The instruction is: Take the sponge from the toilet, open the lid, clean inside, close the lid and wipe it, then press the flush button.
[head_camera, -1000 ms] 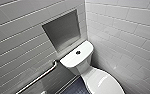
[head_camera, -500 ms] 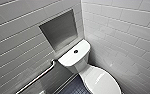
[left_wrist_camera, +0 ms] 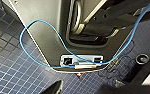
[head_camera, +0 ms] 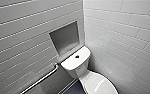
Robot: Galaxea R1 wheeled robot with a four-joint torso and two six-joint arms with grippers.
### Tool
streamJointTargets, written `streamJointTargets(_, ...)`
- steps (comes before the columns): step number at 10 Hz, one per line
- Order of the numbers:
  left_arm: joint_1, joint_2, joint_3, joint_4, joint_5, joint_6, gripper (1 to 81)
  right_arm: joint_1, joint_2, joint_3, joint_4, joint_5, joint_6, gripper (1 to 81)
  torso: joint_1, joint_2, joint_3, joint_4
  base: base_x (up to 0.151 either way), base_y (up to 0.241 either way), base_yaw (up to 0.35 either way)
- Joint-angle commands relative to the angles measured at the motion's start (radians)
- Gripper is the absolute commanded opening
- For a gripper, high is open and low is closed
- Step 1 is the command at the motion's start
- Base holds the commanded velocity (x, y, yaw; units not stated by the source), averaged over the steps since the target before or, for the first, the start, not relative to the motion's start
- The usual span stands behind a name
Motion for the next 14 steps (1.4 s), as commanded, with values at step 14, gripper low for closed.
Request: streamJointTargets(14, -0.009, 0.010, -0.042, 0.000, 0.089, 0.001, 81.1, 0.000, 0.008, -0.018, -0.042, -0.124, 0.000, 1.0, -0.227, 0.330, 0.405, 0.000, 0.000, 0.000, 0.000)
